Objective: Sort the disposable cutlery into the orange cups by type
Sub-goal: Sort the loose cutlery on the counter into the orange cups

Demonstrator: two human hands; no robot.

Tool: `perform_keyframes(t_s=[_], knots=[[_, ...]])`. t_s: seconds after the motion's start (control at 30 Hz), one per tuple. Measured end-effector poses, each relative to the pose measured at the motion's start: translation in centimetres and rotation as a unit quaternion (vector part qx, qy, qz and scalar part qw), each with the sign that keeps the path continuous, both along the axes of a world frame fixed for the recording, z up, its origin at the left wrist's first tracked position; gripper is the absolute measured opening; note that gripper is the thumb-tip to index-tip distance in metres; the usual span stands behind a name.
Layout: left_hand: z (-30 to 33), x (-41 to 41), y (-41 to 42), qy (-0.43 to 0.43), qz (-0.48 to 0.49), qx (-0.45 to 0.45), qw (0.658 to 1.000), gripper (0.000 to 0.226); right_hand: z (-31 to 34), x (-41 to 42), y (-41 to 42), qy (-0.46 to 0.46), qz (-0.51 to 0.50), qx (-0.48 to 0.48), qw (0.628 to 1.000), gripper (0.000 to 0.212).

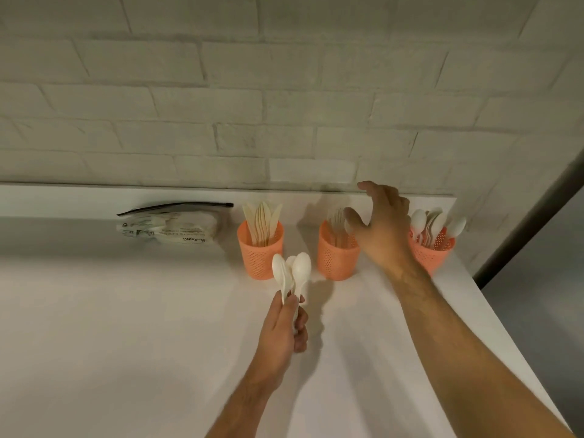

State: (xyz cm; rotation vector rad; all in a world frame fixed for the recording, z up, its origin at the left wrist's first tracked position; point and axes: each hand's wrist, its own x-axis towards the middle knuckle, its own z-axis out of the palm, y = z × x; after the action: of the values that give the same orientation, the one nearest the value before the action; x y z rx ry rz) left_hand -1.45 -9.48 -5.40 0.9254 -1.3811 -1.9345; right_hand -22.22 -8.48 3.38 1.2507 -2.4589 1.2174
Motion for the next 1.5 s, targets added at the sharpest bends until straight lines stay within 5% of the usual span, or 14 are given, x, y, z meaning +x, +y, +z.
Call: perform_keyframes(t_s=[0.1, 0.2, 0.4, 0.53, 0.7, 0.9, 1.0, 1.17, 1.4, 1.5], knots=[[-0.2, -0.3, 0.1, -0.031, 0.011, -0.048, 0.998, 0.022, 0.2, 3.8, 1.7, -0.105, 0.107, -0.027, 0.988, 0.024], [-0.4, -0.8, 0.2, -0.050, 0.014, -0.116, 0.992, 0.021, -0.8, 7.2, 3.2, -0.217, 0.201, 0.071, 0.953, 0.031], [-0.7, -0.7, 0.3, -0.066, -0.014, -0.158, 0.985, 0.010, -2.6, 8.8, 3.7, -0.237, 0.155, 0.044, 0.958, 0.031], [-0.7, -0.1, 0.5, -0.028, -0.023, -0.116, 0.993, 0.012, -0.7, 6.3, 3.2, -0.275, 0.152, -0.091, 0.945, 0.043], [-0.5, 0.2, 0.6, -0.023, -0.018, -0.070, 0.997, 0.017, 3.1, 0.7, 1.3, -0.153, 0.077, -0.219, 0.961, 0.031], [0.5, 0.0, 1.0, -0.010, -0.030, -0.033, 0.999, 0.015, 0.3, -3.1, -1.4, -0.073, 0.019, -0.026, 0.997, 0.041], [0.7, -0.1, 0.9, 0.003, -0.025, -0.025, 0.999, 0.015, -0.4, -1.8, -0.4, -0.040, 0.018, -0.014, 0.999, 0.039], [0.8, -0.5, 1.0, 0.015, -0.036, -0.017, 0.999, 0.018, -1.2, 3.9, 2.5, -0.266, 0.244, 0.114, 0.926, 0.027], [0.9, -0.5, 1.7, 0.015, -0.051, -0.032, 0.998, 0.029, -2.4, 6.5, 4.3, -0.291, 0.189, 0.087, 0.934, 0.010], [0.9, -0.3, 1.9, 0.018, -0.087, -0.017, 0.996, 0.033, -1.8, 7.0, 4.8, -0.317, 0.226, 0.098, 0.916, 0.028]])
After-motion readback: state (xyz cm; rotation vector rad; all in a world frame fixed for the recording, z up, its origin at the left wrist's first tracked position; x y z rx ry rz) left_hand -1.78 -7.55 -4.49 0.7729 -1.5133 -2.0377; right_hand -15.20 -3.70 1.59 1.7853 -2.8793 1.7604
